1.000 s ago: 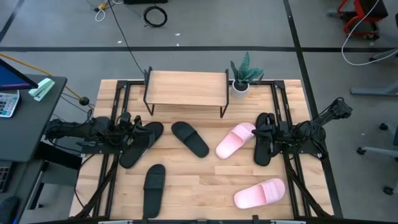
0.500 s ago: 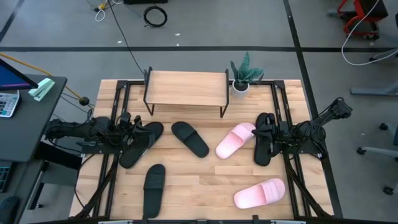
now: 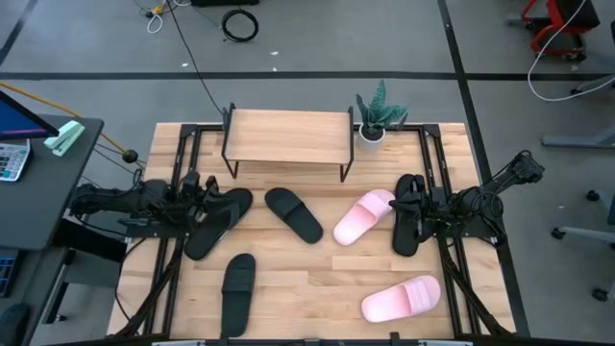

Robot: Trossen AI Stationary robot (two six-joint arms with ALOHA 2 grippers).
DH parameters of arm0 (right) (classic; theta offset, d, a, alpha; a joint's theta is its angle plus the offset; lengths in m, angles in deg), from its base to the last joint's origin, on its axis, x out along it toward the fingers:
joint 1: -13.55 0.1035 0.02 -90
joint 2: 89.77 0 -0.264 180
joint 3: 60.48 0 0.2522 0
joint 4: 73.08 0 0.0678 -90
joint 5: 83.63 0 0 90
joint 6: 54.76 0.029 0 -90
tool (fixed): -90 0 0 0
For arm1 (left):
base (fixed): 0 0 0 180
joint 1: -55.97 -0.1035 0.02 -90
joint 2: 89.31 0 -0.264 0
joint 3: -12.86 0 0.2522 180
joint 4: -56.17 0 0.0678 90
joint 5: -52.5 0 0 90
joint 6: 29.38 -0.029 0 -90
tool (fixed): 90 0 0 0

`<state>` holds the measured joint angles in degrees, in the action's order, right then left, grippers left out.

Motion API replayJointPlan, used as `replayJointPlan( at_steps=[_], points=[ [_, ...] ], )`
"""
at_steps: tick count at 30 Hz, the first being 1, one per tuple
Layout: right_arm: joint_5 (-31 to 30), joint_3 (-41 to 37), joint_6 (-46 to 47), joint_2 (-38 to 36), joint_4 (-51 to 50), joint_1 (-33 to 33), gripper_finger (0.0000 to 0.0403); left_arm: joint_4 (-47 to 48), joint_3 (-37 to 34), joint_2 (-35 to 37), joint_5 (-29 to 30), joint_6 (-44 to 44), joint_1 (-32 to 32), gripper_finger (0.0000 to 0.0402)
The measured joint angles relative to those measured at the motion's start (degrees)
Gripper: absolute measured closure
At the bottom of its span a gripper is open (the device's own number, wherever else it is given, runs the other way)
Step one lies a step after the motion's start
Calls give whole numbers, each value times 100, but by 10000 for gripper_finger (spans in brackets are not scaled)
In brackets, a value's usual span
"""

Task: Pick and place slides into the shelf
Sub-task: Put the top black slide on the shelf

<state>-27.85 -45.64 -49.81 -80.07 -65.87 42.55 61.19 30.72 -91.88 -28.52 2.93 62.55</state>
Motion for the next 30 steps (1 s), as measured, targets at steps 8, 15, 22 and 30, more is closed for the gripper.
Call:
replayJointPlan(
  at_steps=[8,15,22,30],
  points=[
    [0,0,-2,1,-15,0,386,12,0,-2,44,-53,0,371],
    [1,-1,0,1,-15,0,386,586,0,-2,52,-1079,0,361],
    [0,0,-2,-1,-15,0,386,864,0,-4,48,-2574,0,349],
    [2,0,0,-1,-15,0,386,864,0,-4,45,-3453,0,292]
  ],
)
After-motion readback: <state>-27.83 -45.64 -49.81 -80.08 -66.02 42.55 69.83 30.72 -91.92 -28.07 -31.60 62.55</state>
